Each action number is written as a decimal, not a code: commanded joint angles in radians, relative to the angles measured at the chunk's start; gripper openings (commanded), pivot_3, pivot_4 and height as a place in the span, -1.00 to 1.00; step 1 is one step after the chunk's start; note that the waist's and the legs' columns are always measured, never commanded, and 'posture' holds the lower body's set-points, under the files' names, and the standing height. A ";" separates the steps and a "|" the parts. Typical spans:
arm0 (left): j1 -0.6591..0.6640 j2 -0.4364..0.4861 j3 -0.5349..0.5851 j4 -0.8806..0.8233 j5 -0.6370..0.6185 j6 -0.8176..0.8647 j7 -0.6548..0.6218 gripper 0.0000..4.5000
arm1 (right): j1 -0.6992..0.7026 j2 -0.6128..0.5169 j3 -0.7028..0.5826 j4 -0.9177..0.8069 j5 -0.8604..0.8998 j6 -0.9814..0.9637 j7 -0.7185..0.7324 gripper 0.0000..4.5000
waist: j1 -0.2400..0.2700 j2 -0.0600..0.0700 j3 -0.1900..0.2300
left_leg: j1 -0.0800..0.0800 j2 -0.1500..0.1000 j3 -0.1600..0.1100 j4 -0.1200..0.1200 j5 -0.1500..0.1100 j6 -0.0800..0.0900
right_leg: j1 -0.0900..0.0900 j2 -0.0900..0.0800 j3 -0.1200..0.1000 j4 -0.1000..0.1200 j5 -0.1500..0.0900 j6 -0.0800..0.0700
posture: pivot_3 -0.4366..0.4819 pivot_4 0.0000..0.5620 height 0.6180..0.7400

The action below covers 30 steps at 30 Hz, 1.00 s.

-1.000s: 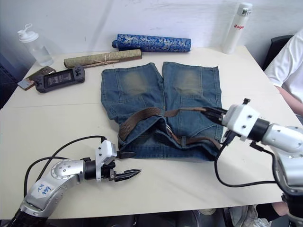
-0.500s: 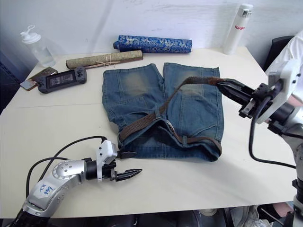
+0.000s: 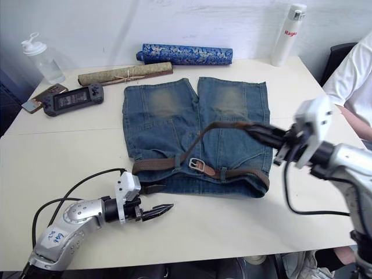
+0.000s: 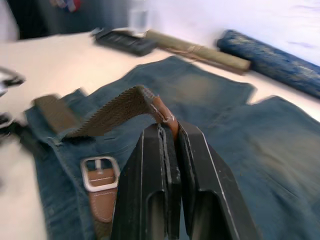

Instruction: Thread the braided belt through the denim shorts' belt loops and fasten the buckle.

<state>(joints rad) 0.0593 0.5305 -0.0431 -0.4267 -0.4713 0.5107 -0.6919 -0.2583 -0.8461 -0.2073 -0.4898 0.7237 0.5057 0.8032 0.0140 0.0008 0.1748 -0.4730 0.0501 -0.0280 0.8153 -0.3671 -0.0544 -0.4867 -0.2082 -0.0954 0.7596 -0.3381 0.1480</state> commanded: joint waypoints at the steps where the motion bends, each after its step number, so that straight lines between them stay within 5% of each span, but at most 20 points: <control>1: 0.030 -0.026 0.086 -0.052 -0.071 0.056 0.064 0.64 | -0.017 0.032 0.114 -0.074 -0.141 -0.102 -0.001 -1.00 | 0.001 -0.002 0.001 | 0.000 0.000 0.000 0.000 0.000 0.000 | 0.000 0.000 0.000 0.000 0.000 0.000 | -0.05 -0.47 -0.55; 10: 0.116 -0.032 0.183 -0.244 -0.222 0.200 0.153 0.64 | -0.101 0.116 0.288 -0.076 -0.360 -0.201 -0.027 -1.00 | 0.005 -0.008 0.006 | -0.002 0.000 -0.001 -0.002 0.000 -0.001 | 0.000 0.000 -0.001 -0.005 0.001 0.002 | -0.05 -0.47 -0.55; 13: 0.128 -0.029 0.201 -0.268 -0.261 0.216 0.151 0.99 | -0.128 0.123 0.309 -0.061 -0.402 -0.229 -0.010 -1.00 | 0.008 -0.008 0.006 | -0.002 0.000 -0.001 -0.002 0.000 -0.001 | 0.000 0.000 -0.001 -0.005 0.001 0.001 | -0.05 -0.47 -0.55; 15: 0.132 -0.022 0.218 -0.293 -0.306 0.231 0.143 0.99 | -0.143 0.113 0.322 -0.050 -0.428 -0.256 0.013 -1.00 | 0.010 -0.008 0.006 | -0.002 0.000 -0.001 -0.002 0.000 -0.001 | 0.000 0.001 -0.001 -0.005 0.000 -0.001 | -0.05 -0.47 -0.55; 19: 0.103 0.040 0.294 -0.362 -0.438 0.259 0.125 0.99 | -0.171 0.078 0.359 -0.009 -0.510 -0.349 0.088 -1.00 | 0.009 -0.009 0.007 | -0.003 0.000 -0.001 -0.002 0.000 -0.001 | 0.000 0.000 -0.001 -0.006 0.000 -0.001 | -0.05 -0.47 -0.55; 23: 0.027 0.082 0.368 -0.334 -0.443 0.208 0.133 0.99 | -0.215 0.073 0.402 0.041 -0.595 -0.460 0.135 -1.00 | 0.009 -0.009 0.007 | -0.002 0.000 -0.001 -0.002 0.000 -0.001 | 0.000 0.001 -0.001 -0.007 0.000 -0.001 | -0.05 -0.47 -0.55; 28: -0.017 0.201 0.271 -0.260 0.045 -0.213 0.045 0.99 | -0.256 0.084 0.448 0.090 -0.663 -0.538 0.169 -1.00 | 0.007 -0.009 0.007 | -0.003 0.000 0.000 -0.002 0.000 -0.001 | 0.000 0.001 -0.001 -0.007 0.001 0.001 | -0.05 -0.47 -0.55; 30: -0.038 0.188 0.239 -0.219 0.151 -0.338 0.063 0.99 | -0.268 0.094 0.459 0.103 -0.676 -0.553 0.175 -1.00 | 0.008 -0.009 0.007 | -0.003 0.000 0.001 -0.003 0.000 -0.001 | -0.001 0.001 -0.001 -0.008 0.001 0.001 | -0.05 -0.47 -0.55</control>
<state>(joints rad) 0.0321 0.7225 0.2189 -0.6538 -0.4129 0.2833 -0.6284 -0.5067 -0.7592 0.2473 -0.3800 0.0552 -0.0200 0.9695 0.0218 -0.0085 0.1819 -0.4766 0.0500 -0.0265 0.8124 -0.3668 -0.0556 -0.4875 -0.2075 -0.0961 0.7517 -0.3371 0.1492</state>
